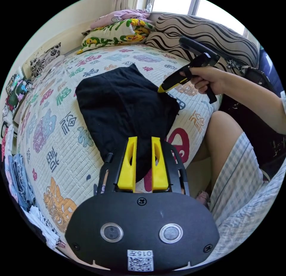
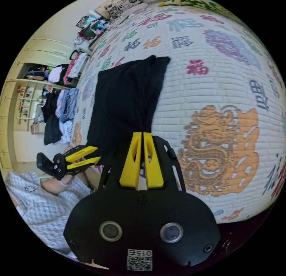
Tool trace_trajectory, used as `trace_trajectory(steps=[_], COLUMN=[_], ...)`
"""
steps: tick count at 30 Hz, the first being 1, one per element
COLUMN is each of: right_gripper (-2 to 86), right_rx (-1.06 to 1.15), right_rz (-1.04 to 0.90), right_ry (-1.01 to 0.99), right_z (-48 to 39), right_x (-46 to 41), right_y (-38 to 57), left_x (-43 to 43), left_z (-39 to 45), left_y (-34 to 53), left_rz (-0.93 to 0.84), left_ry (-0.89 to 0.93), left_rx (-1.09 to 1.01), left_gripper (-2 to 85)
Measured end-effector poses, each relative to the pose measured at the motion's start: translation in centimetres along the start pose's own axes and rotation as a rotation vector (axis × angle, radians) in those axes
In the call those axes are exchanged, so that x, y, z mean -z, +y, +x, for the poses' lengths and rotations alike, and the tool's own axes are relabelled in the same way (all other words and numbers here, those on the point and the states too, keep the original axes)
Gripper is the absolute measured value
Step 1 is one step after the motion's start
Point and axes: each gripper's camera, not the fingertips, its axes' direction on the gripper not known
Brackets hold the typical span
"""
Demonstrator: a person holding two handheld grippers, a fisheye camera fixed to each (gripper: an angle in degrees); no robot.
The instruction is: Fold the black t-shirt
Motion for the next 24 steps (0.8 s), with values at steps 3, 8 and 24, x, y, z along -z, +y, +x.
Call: trace_trajectory(steps=[3,8,24], right_gripper=[-0.1,4.0,-0.8], right_rx=[0.019,0.086,0.1], right_rz=[-0.011,0.042,0.075], right_ry=[0.058,0.186,0.298], right_z=[0.1,-1.4,0.3], right_x=[0.4,2.5,2.4], right_y=[0.7,1.1,-4.7], left_x=[-0.8,1.7,-6.5], left_z=[-0.7,-3.5,-27.4], left_y=[-0.7,-3.0,-13.6], left_rz=[-0.014,0.052,-0.014], left_ry=[0.022,0.012,0.19], left_rx=[0.013,-0.03,0.319], left_gripper=[7.7,8.1,2.9])
